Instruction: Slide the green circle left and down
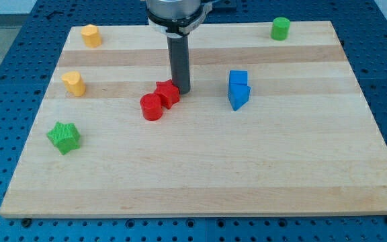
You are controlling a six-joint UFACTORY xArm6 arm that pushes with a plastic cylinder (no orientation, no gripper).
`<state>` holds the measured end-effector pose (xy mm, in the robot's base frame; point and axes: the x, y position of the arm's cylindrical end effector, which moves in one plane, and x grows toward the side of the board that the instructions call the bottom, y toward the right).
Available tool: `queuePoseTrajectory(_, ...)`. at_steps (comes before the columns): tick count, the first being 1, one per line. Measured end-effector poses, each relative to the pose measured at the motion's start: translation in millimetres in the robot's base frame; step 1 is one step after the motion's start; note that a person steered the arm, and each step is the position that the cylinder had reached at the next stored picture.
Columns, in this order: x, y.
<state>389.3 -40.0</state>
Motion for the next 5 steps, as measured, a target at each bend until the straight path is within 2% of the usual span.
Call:
queuePoseTrajectory(1,-31.7,-1.5)
queuePoseTrajectory(2,-84.4,28.4)
queuePoseTrajectory(4,-135.6,159.1)
queuePoseTrajectory(5,-99.8,192.1)
